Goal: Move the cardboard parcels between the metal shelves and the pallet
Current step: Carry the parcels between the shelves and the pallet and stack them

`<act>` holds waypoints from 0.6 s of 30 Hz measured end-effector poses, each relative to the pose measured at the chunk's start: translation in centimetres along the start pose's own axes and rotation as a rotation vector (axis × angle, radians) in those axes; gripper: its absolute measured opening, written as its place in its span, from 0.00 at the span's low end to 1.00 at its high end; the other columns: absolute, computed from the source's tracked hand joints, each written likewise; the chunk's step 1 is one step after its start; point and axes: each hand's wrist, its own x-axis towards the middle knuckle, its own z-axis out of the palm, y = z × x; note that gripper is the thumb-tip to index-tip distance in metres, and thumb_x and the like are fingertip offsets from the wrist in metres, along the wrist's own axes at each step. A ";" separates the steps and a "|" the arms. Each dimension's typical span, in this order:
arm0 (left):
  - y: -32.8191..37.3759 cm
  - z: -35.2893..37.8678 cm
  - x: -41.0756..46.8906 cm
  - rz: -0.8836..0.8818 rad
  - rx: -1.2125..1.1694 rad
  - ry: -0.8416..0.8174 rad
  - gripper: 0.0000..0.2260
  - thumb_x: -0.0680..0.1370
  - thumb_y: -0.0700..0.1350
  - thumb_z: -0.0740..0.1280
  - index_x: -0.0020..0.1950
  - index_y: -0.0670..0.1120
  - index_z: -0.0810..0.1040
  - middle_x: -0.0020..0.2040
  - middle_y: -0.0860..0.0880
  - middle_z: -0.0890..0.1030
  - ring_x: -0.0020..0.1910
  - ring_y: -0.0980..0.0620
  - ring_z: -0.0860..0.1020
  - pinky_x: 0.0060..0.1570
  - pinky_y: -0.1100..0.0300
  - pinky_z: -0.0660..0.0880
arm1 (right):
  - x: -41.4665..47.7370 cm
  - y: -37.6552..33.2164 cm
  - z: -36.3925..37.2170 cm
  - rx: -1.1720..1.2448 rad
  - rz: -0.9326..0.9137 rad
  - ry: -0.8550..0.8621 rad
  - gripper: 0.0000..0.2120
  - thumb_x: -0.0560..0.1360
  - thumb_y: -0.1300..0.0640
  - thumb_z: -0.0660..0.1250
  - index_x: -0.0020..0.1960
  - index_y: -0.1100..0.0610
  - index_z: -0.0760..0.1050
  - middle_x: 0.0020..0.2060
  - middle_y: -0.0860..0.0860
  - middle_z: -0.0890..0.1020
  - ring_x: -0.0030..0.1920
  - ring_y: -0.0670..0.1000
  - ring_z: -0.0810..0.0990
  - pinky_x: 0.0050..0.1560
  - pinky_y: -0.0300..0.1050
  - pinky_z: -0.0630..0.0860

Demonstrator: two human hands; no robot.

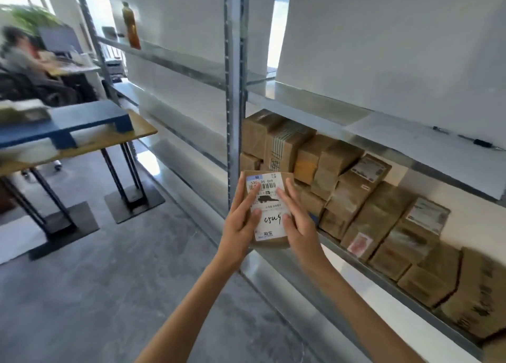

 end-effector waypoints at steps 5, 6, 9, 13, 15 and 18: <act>0.4 -10.8 1.2 0.035 0.091 0.128 0.21 0.81 0.35 0.60 0.74 0.42 0.65 0.79 0.57 0.53 0.73 0.54 0.65 0.62 0.53 0.75 | 5.3 -2.6 10.3 0.058 -0.070 -0.092 0.24 0.78 0.61 0.54 0.74 0.56 0.62 0.76 0.49 0.55 0.75 0.45 0.57 0.63 0.31 0.68; 0.4 -12.8 1.4 0.045 0.131 0.151 0.21 0.81 0.35 0.60 0.74 0.42 0.65 0.79 0.57 0.53 0.74 0.54 0.63 0.63 0.51 0.75 | 6.3 -3.1 12.2 0.060 -0.095 -0.102 0.24 0.78 0.61 0.55 0.74 0.56 0.62 0.76 0.49 0.56 0.74 0.44 0.57 0.63 0.31 0.68; 0.2 -18.6 1.5 0.063 0.236 0.212 0.20 0.82 0.37 0.60 0.74 0.43 0.66 0.79 0.57 0.54 0.76 0.52 0.60 0.64 0.46 0.73 | 8.7 -4.6 17.5 0.084 -0.131 -0.136 0.24 0.78 0.60 0.56 0.74 0.57 0.62 0.75 0.49 0.57 0.70 0.33 0.59 0.59 0.28 0.69; -0.5 -25.1 1.3 0.026 0.345 0.285 0.19 0.81 0.44 0.61 0.73 0.48 0.68 0.77 0.59 0.57 0.75 0.47 0.62 0.62 0.40 0.73 | 10.6 -5.9 23.7 0.123 -0.141 -0.202 0.23 0.80 0.62 0.57 0.74 0.54 0.62 0.76 0.47 0.57 0.72 0.37 0.59 0.65 0.36 0.69; -0.5 -27.4 1.5 0.000 0.359 0.332 0.19 0.81 0.41 0.61 0.72 0.49 0.69 0.77 0.58 0.59 0.73 0.48 0.65 0.60 0.44 0.76 | 11.6 -6.4 26.0 0.140 -0.137 -0.239 0.23 0.80 0.64 0.58 0.74 0.52 0.62 0.76 0.46 0.57 0.71 0.35 0.60 0.65 0.34 0.69; -0.4 -29.9 2.4 -0.005 0.357 0.387 0.19 0.81 0.38 0.62 0.71 0.48 0.69 0.77 0.56 0.59 0.73 0.51 0.66 0.61 0.54 0.76 | 13.8 -6.6 28.9 0.146 -0.159 -0.270 0.23 0.79 0.65 0.58 0.73 0.53 0.63 0.75 0.47 0.58 0.69 0.31 0.59 0.64 0.30 0.66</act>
